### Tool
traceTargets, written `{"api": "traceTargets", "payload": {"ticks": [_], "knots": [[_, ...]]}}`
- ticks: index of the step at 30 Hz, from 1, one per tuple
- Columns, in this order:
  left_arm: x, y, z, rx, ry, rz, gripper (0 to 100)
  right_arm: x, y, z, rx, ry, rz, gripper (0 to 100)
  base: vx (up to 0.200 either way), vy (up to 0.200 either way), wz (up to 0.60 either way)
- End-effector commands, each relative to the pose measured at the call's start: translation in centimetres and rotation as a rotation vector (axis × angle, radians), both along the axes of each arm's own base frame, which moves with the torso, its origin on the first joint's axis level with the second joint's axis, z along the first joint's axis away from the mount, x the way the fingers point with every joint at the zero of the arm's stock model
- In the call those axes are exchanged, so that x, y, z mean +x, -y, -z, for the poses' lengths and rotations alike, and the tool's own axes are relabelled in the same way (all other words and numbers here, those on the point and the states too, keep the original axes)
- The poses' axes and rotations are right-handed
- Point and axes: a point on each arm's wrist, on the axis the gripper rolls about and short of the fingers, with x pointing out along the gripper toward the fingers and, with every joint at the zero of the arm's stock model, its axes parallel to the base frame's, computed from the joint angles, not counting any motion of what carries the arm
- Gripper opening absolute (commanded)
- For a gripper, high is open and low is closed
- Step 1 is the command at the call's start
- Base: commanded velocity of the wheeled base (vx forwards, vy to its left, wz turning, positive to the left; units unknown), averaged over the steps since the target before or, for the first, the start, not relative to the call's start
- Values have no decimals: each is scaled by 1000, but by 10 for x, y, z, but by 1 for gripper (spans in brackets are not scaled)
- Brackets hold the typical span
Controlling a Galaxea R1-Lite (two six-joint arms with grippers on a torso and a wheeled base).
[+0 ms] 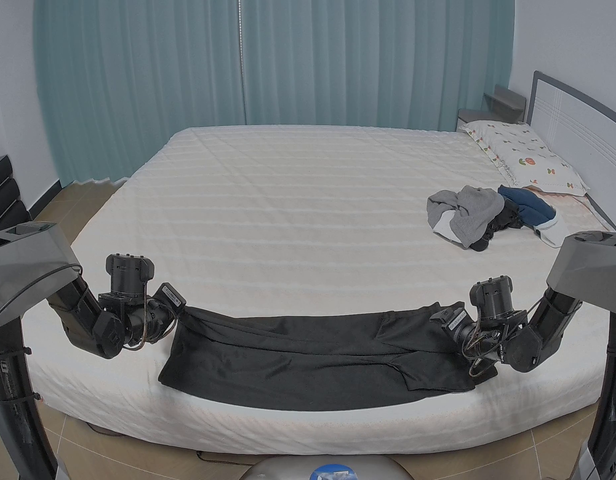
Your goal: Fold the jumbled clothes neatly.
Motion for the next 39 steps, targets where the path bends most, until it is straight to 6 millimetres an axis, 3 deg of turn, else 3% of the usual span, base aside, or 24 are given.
{"api": "traceTargets", "payload": {"ticks": [1, 18, 35, 36, 39], "knots": [[0, 1, 0, -1, 1, 3, 0, 8, 4, 13, -14, -18, 25, 0, 0, 0, 0], [3, 1, -1, -1, 11, 9, 0, 13, 6, 2, -8, 20, 35, 0, 0, 0, 0], [23, -1, -19, -15, 111, -13, 0, 53, 5, -43, 15, 242, 91, 0, 0, 0, 0], [25, -3, -24, -44, 166, -34, 0, 63, 8, -55, 28, 334, 119, 0, 0, 0, 0], [27, -8, -27, -65, 246, -54, 0, 61, 9, -54, 28, 388, 102, 0, 0, 0, 0]]}}
